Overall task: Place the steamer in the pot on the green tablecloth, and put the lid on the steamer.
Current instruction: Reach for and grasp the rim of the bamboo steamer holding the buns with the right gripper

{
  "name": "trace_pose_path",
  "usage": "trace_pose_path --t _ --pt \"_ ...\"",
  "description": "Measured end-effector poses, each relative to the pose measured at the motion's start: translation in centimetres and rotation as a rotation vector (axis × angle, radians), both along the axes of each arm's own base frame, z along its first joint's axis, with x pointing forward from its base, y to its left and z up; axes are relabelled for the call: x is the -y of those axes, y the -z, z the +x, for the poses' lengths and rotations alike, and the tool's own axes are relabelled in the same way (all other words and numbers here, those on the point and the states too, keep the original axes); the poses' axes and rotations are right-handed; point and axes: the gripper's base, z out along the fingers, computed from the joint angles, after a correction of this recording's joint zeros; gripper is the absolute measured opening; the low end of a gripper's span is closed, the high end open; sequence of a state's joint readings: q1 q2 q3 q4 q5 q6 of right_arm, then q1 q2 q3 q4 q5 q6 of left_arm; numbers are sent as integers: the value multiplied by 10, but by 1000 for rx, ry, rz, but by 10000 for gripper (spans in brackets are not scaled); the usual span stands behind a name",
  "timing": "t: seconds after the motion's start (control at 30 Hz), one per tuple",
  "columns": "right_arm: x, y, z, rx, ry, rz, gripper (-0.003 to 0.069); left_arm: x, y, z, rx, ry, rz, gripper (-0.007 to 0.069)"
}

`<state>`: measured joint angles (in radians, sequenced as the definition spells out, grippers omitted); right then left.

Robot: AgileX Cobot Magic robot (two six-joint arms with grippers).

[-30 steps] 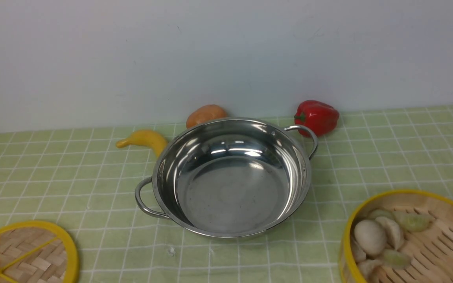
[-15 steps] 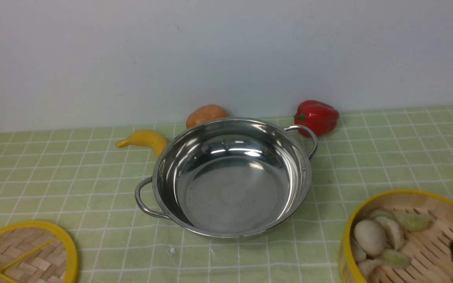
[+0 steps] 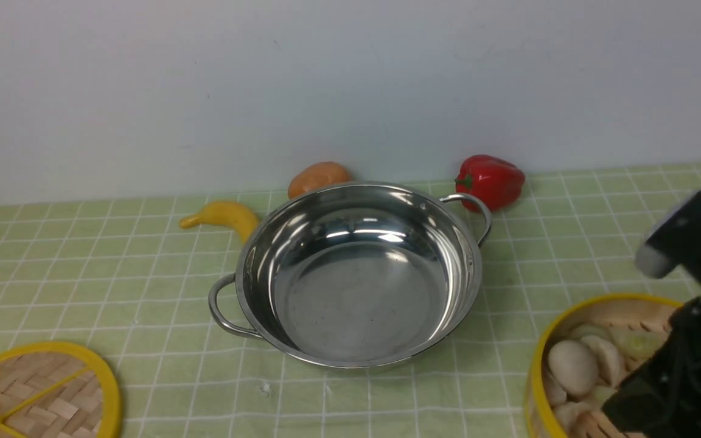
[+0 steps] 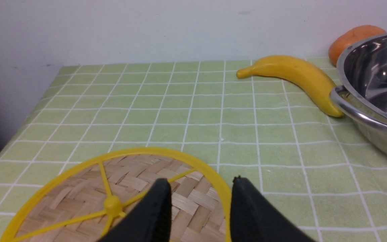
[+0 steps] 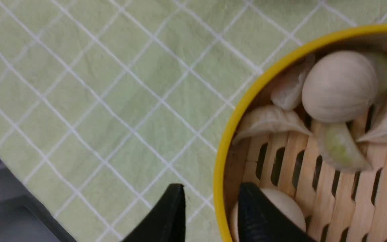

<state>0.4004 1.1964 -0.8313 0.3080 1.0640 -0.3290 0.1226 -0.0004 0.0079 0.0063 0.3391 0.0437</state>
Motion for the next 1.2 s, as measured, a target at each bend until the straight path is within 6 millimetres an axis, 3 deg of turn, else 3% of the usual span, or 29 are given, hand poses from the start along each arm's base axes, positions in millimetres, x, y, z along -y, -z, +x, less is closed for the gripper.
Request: trace_pose_path --t 0.27,0.57,0.83,1.03,1.2 --pt "-23 31 9 -63 1 -157 260 0 0 0 0 0 0 243" --pt "-32 62 24 -128 -4 -200 357 0 0 0 0 0 0 243" --pt "-39 84 30 -204 -16 -213 366 0 0 0 0 0 0 243" --pt "-42 99 33 -258 -8 -226 325 0 0 0 0 0 0 243" --pt "-42 104 32 -289 -1 -236 146 0 0 0 0 0 0 243"
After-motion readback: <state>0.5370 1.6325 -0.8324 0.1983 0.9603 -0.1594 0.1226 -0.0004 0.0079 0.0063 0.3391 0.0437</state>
